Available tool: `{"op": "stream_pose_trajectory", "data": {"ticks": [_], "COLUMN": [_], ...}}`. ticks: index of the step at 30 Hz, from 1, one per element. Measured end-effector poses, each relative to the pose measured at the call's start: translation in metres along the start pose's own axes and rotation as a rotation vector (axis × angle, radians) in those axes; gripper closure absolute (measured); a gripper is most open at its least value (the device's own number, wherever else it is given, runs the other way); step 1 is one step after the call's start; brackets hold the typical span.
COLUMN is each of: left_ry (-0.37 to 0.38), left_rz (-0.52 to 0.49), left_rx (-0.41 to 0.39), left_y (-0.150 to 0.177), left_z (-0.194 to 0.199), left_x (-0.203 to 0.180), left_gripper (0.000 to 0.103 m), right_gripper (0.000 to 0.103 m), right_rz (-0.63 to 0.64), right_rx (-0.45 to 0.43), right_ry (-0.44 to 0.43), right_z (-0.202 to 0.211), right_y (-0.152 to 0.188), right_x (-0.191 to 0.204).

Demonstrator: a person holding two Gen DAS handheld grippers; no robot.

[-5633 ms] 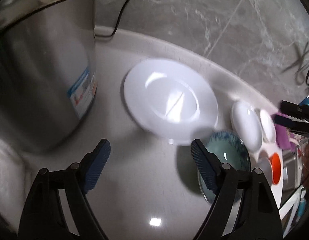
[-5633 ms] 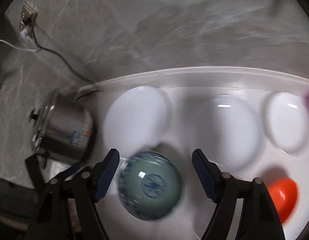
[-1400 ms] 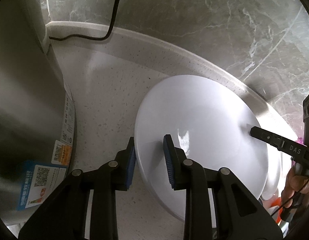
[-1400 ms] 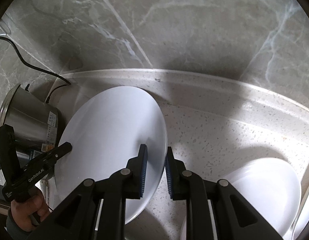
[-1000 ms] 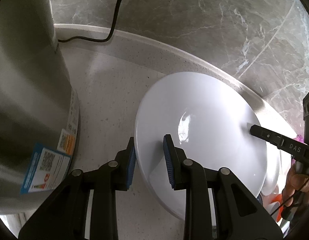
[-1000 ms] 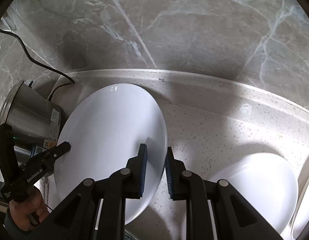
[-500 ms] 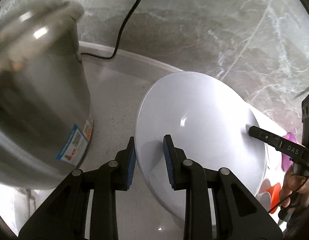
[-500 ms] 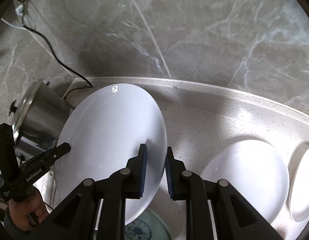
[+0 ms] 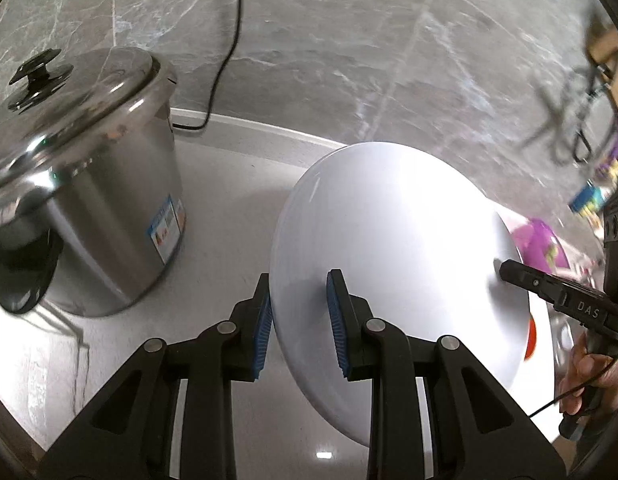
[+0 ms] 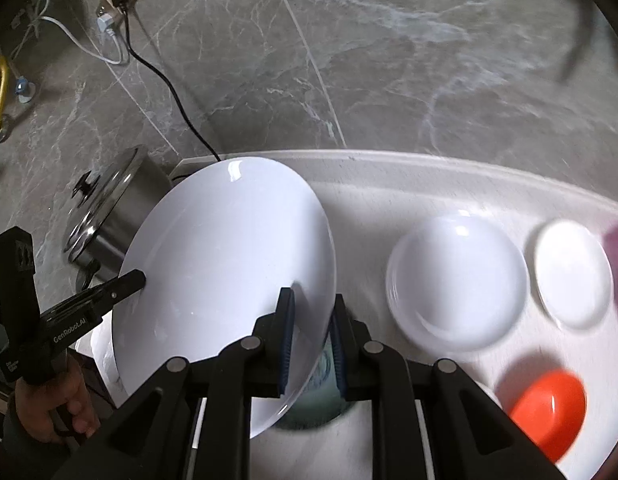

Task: Organize plates and bowls
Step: 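Lift the large white plate with both grippers and lower it beside the green bowl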

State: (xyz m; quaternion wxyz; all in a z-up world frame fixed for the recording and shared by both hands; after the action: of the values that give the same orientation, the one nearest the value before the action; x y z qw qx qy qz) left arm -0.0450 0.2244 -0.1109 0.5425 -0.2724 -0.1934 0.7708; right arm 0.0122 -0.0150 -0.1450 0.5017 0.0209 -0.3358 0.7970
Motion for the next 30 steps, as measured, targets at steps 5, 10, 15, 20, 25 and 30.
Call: {"op": "stream_pose_trajectory", "data": {"ticks": [5, 10, 15, 20, 25, 30], "left_ry": [0.062, 0.116, 0.120, 0.109, 0.108, 0.090], "left_rz": [-0.055, -0.090, -0.138, -0.136, -0.144, -0.141], "left_rx": [0.053, 0.124, 0.181, 0.247, 0.267, 0.275], "left_y": [0.049, 0.100, 0.149, 0.205, 0.241, 0.257], "left_z": [0.019, 0.032, 0.045, 0.053, 0.051, 0.034], "left_x": [-0.017, -0.026, -0.033, -0.050, -0.065, -0.067], "left_gripper": [0.079, 0.079, 0.079, 0.079, 0.079, 0.079], "right_gripper": [0.084, 0.084, 0.084, 0.085, 0.084, 0.084], "right_rz": [-0.060, -0.130, -0.187, -0.202, -0.216, -0.207], "right_rx": [-0.014, 0.002, 0.050, 0.104, 0.117, 0.134], "right_ry": [0.032, 0.072, 0.091, 0.083, 0.075, 0.067], "right_z": [0.027, 0.048, 0.061, 0.063, 0.066, 0.056], "right_y": [0.045, 0.098, 0.152, 0.191, 0.221, 0.238], "right_x": [0.001, -0.003, -0.007, -0.019, -0.041, -0.056]}}
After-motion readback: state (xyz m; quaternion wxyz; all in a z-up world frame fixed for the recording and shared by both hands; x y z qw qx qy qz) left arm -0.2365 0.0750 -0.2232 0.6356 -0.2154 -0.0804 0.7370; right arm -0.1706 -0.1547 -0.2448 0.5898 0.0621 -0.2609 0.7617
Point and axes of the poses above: each gripper's, at about its wrist camera, not at the fingertips, and z roughly against the way its jaws point, x to its left, y to its underside, the point moved 3 cm from there along -z, roughly the way its jaws point, and after that the axes turned 1 degree about -y, right-handed, at the moved point
